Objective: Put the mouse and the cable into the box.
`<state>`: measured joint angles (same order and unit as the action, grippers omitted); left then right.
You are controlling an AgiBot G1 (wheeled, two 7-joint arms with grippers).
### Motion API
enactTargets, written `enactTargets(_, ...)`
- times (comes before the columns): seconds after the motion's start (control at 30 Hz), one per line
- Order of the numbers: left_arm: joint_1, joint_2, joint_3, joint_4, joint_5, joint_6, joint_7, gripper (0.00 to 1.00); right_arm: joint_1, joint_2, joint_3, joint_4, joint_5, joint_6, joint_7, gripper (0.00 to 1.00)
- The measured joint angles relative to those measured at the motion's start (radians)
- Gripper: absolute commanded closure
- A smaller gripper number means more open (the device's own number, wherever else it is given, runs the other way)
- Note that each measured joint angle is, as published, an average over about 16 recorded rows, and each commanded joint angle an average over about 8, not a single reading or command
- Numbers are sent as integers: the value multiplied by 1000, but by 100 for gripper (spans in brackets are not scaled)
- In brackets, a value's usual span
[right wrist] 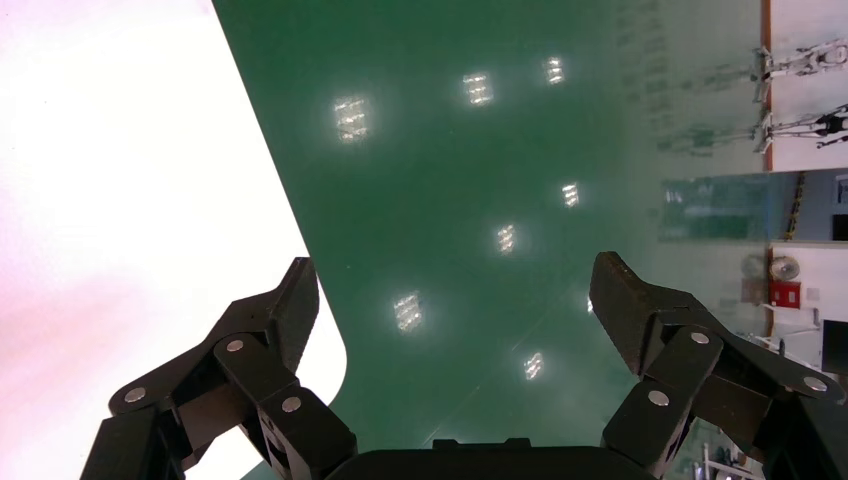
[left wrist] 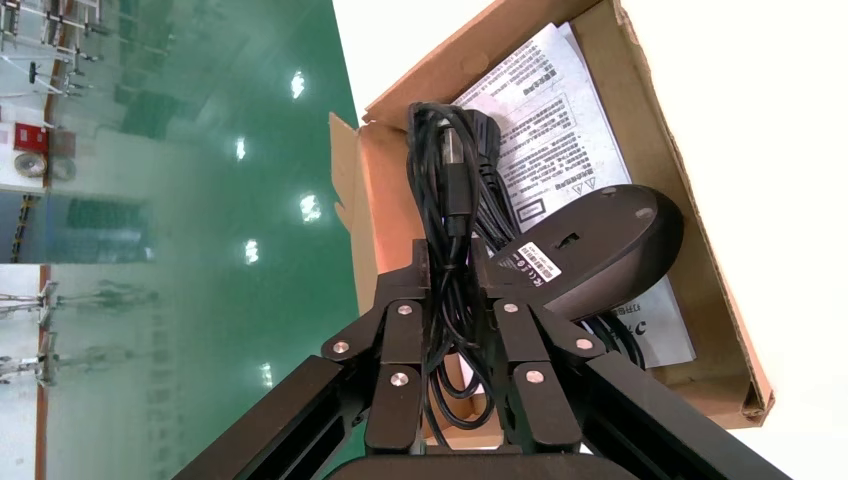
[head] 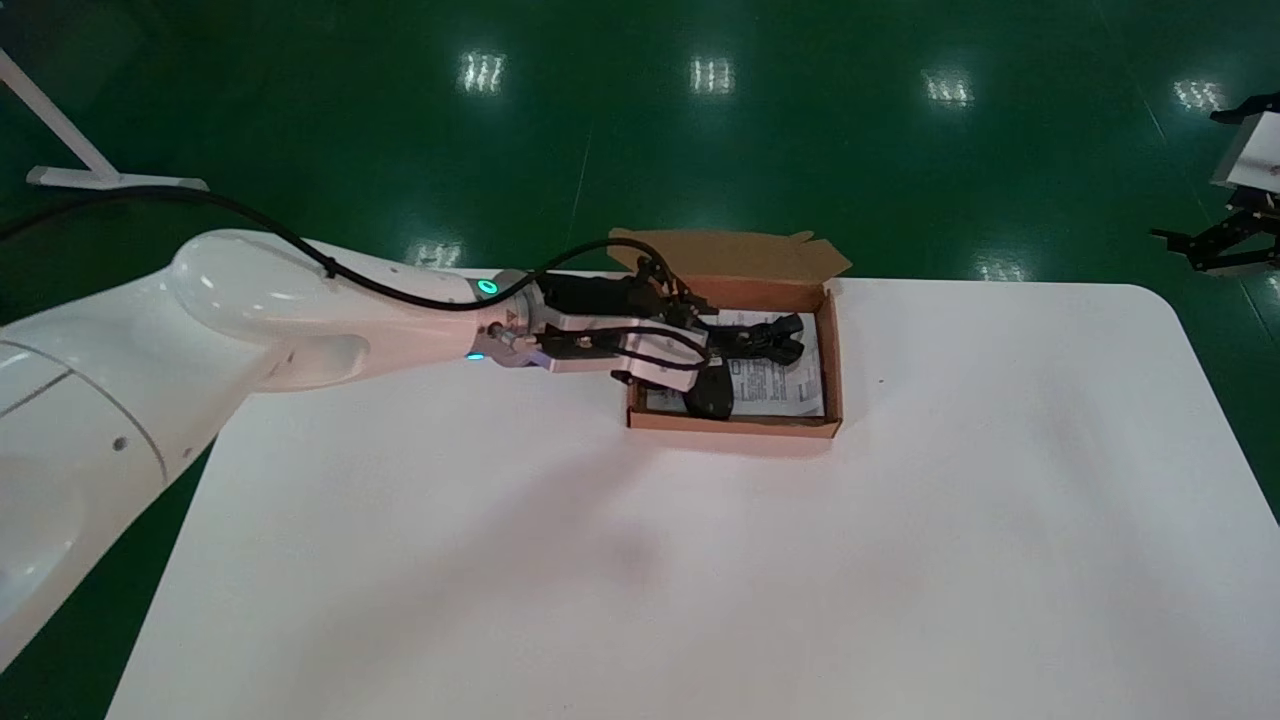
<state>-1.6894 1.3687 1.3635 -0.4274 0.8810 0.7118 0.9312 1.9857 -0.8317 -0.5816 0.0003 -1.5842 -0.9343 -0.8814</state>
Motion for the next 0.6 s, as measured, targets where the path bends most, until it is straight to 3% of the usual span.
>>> enactTargets(0.3,32,-39,-59,-44,-8,43,-59,0,-44,10,14,61,41,-27,51,0)
enactTargets(0.6,113,-140,-202,-157,-28,147,-207,0,-162,39,53,228,151,-99,190,0)
